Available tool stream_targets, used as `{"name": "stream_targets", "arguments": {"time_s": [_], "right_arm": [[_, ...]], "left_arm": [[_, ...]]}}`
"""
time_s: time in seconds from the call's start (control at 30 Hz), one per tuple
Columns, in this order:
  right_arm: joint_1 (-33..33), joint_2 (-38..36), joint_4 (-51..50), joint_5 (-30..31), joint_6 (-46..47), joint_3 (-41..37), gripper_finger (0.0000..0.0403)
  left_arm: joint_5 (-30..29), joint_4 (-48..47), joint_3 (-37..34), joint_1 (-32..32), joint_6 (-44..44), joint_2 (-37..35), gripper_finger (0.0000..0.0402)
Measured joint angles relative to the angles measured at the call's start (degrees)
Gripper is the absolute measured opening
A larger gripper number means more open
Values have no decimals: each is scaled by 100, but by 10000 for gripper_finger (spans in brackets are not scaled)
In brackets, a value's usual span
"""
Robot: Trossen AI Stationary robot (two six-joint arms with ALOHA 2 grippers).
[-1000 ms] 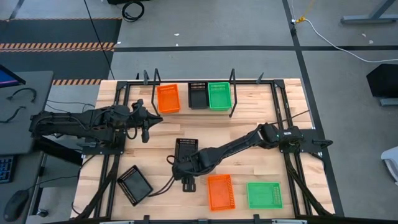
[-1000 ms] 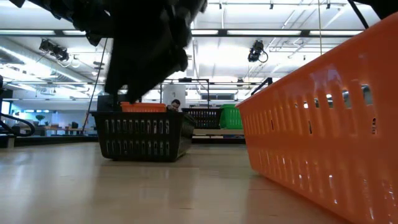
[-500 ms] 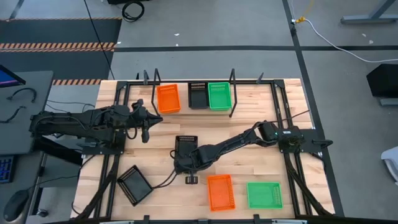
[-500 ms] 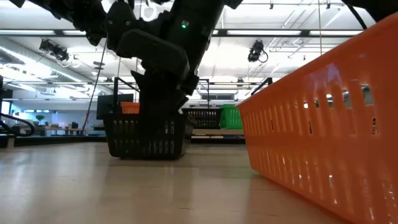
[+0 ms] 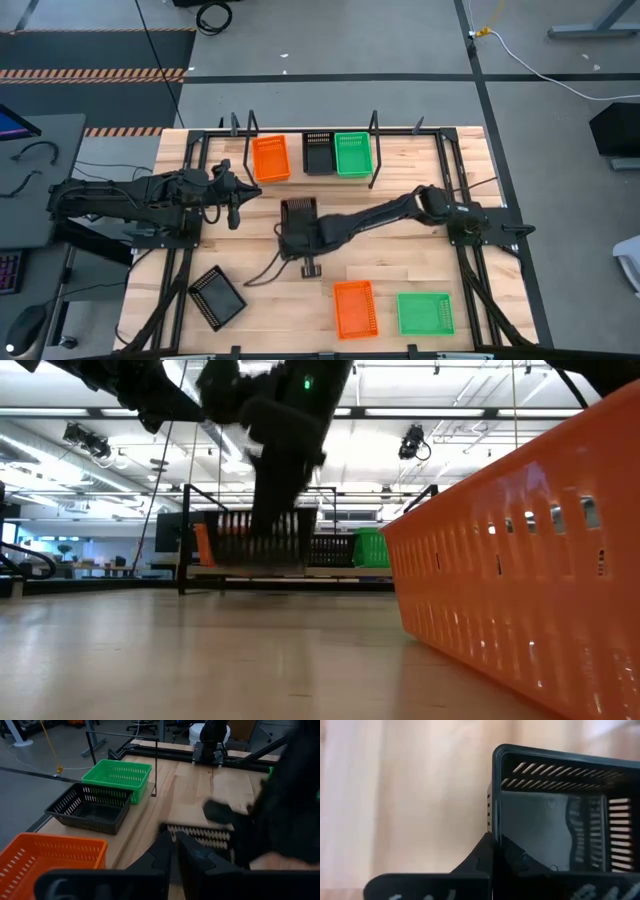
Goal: Stack baskets on shelf by color
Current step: Stack the right black bin on top of the black bin on the shelf
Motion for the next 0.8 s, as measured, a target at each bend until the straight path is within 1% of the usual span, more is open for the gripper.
{"name": "stream_targets", "arguments": {"time_s": [0.13, 0.3, 0.47, 0.63, 0.8], "right_arm": [[-82, -452, -399, 586, -242, 262, 5], [-294, -1125, -673, 1187, -540, 281, 5], [-701, -1419, -686, 1158, -1251, 286, 5], [-1241, -1378, -772, 714, -1744, 280, 5], [-1796, -1276, -853, 611, -2007, 255, 5]], "left_arm": [[0, -28, 0, 0, 74, 0, 31], [0, -33, 0, 0, 83, 0, 26], [-2, 72, 1, 0, 92, 2, 30], [-1, 149, 2, 0, 284, 2, 34], [-1, 149, 2, 0, 389, 4, 28]]}}
